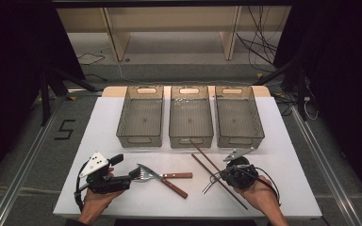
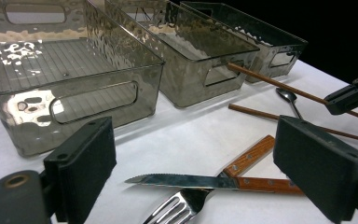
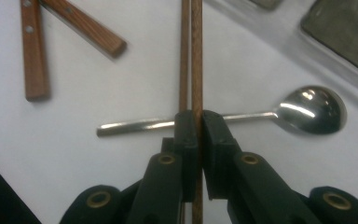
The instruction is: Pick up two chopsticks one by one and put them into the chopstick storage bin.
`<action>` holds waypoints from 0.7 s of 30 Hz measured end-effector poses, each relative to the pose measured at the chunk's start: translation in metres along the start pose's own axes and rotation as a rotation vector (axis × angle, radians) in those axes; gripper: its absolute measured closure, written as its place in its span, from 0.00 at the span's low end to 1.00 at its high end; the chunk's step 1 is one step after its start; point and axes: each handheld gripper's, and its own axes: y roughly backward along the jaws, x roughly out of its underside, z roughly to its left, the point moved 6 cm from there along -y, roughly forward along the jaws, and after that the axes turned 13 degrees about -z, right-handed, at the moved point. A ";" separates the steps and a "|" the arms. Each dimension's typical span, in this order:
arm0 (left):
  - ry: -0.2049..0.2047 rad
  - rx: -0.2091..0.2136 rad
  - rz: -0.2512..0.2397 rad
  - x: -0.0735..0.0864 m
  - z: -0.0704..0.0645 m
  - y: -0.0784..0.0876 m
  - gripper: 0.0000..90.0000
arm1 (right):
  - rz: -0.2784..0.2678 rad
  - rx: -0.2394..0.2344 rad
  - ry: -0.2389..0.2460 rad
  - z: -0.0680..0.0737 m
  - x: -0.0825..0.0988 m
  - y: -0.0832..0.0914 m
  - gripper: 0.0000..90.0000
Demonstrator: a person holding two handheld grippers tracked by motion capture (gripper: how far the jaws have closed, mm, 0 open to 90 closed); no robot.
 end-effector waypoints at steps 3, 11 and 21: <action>0.004 -0.002 0.006 -0.001 -0.001 -0.001 0.14 | -0.018 -0.003 0.009 0.004 -0.006 -0.001 0.95; 0.014 -0.010 0.020 -0.003 0.001 -0.001 0.14 | -0.019 -0.049 0.024 0.016 -0.012 0.001 0.95; 0.025 0.012 0.045 -0.004 -0.010 -0.009 0.14 | -0.040 -0.088 0.049 0.028 -0.020 0.006 0.95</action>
